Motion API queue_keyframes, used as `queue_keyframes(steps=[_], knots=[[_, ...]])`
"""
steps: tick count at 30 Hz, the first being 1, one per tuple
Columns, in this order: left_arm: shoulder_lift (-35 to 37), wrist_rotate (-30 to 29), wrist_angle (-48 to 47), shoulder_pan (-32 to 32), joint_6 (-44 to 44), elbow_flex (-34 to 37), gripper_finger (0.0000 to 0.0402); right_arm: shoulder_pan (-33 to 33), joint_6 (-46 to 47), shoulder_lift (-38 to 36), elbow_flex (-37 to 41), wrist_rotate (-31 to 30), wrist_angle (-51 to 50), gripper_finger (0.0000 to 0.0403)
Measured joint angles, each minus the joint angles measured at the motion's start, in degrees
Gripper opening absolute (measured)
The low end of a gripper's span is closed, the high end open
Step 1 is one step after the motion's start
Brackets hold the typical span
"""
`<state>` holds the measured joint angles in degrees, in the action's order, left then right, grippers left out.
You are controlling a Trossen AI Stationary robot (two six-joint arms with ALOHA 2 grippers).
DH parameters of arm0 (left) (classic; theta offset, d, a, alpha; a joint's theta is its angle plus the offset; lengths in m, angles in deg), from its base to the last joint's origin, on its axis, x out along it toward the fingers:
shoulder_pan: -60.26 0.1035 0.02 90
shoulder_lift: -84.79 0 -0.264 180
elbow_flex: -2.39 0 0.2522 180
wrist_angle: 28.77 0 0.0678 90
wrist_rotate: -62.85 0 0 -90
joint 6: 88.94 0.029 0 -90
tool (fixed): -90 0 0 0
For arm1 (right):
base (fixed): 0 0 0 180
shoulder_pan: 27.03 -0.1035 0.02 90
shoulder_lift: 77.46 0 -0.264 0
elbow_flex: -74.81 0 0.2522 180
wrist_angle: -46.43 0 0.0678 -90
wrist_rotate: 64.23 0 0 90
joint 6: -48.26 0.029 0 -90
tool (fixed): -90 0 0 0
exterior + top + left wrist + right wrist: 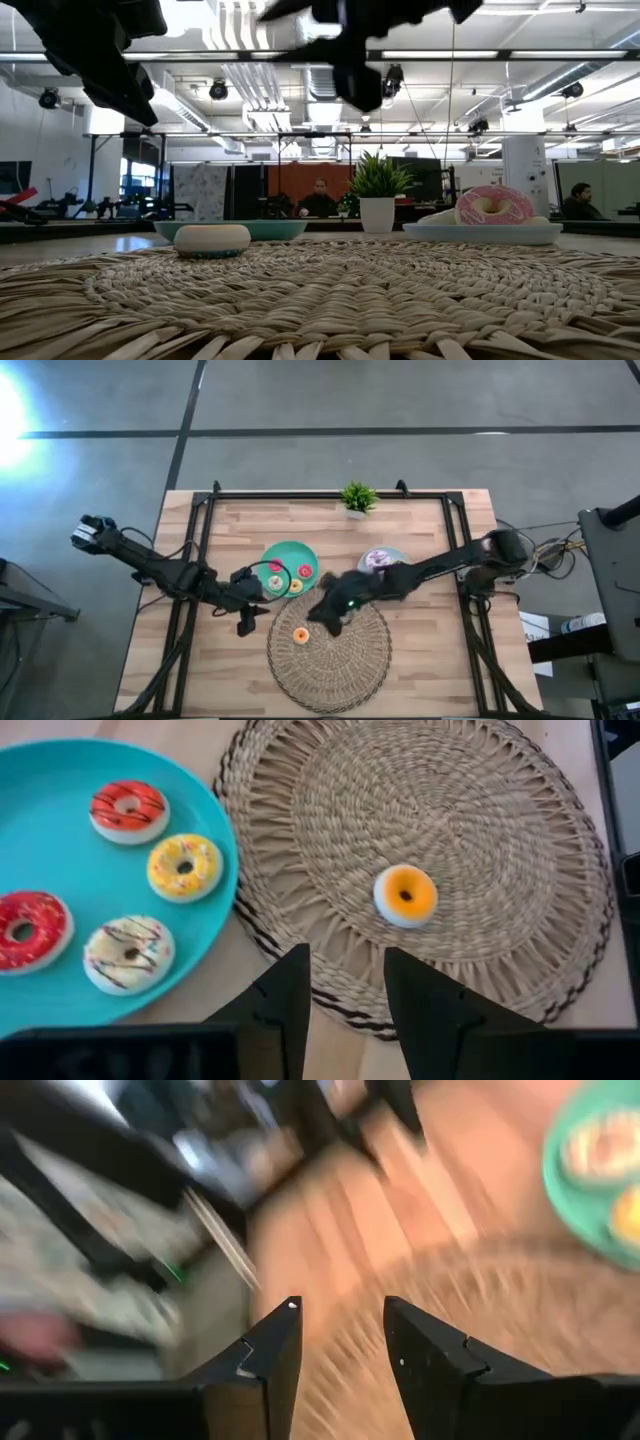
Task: Pick & Place donuts
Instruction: Put the small blue doughnut on the green plate
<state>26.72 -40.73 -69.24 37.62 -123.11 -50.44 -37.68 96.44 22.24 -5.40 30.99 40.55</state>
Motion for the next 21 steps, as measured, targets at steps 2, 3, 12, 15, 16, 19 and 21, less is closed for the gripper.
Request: queue_keyframes(steps=[2,3,12,15,16,19,21], knots=[[0.1,0.0,-0.5,-0.8,-1.8,0.0,0.0103,-0.5,-5.1,3.9,-5.1,1.4,-9.6,0.0135],[0.2,0.0,-1.1,-1.4,-2.9,0.0,0.0103,-0.9,-8.6,5.6,-7.4,1.5,-14.2,0.0135],[0.3,-5.1,-5.9,-9.0,-14.0,0.0,0.0103,-5.9,-41.9,19.7,-24.4,-3.4,-35.3,0.0134],[0.3,-8.5,-5.9,-11.2,-17.1,0.0,0.0103,-6.6,-47.3,23.6,-29.1,-3.3,-36.4,0.0134],[0.3,-9.3,-5.9,-11.9,-18.2,0.0,0.0103,-6.7,-48.4,24.7,-30.8,-3.3,-36.9,0.0134],[0.3,-11.6,-5.9,-13.7,-20.7,0.0,0.0103,-6.6,-50.6,27.8,-35.2,-3.3,-39.0,0.0134],[0.3,-13.0,-6.0,-14.8,-21.8,0.0,0.0103,-6.6,-52.2,29.6,-37.6,-3.4,-41.1,0.0134]])
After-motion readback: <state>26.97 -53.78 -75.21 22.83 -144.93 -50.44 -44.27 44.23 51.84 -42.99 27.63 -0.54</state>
